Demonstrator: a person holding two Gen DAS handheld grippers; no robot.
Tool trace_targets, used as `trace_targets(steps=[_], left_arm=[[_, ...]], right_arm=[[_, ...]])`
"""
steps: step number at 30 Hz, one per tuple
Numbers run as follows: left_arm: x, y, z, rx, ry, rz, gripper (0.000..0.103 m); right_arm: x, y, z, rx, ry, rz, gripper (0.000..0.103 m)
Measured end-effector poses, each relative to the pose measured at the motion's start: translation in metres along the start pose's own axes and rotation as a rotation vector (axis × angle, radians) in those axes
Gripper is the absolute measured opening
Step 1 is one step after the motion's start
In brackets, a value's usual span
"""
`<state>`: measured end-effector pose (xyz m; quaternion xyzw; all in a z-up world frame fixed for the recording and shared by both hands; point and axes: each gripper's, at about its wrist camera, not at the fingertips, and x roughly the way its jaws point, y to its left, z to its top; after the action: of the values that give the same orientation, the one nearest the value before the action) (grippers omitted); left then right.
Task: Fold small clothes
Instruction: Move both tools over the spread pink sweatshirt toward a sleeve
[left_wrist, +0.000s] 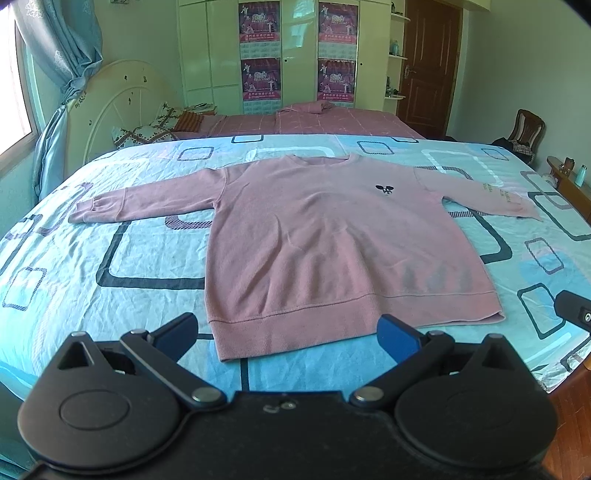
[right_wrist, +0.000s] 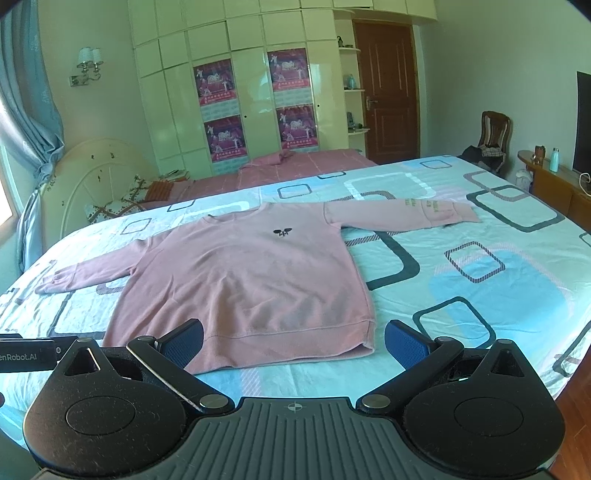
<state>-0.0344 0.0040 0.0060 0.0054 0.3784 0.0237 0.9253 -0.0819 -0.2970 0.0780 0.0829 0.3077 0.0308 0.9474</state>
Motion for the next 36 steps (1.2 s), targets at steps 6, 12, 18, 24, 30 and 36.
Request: trace_targets(steps=[6, 12, 18, 24, 30, 36], left_arm=[[0.005, 0.003, 0.001, -0.002, -0.002, 0.001, 0.102], [0.017, 0.008, 0.006, -0.001, -0.013, -0.003, 0.102], [0.044, 0.01, 0.018, -0.012, -0.004, -0.012, 0.102], [0.08, 0.005, 0.039, -0.029, -0.005, 0.014, 0.102], [0.12, -0.009, 0.07, -0.077, -0.003, 0.017, 0.102], [0.157, -0.03, 0.102, -0.099, -0.023, 0.037, 0.102]], right_arm=[[0.005, -0.004, 0.001, 0.025, -0.027, 0.0, 0.103], [0.016, -0.01, 0.004, 0.038, -0.052, -0.017, 0.103], [0.04, -0.023, 0.013, 0.033, -0.051, -0.046, 0.103], [0.083, -0.043, 0.035, 0.018, -0.045, -0.068, 0.103], [0.137, -0.073, 0.068, 0.029, -0.019, -0.075, 0.103], [0.191, -0.111, 0.102, 0.043, 0.013, -0.073, 0.103]])
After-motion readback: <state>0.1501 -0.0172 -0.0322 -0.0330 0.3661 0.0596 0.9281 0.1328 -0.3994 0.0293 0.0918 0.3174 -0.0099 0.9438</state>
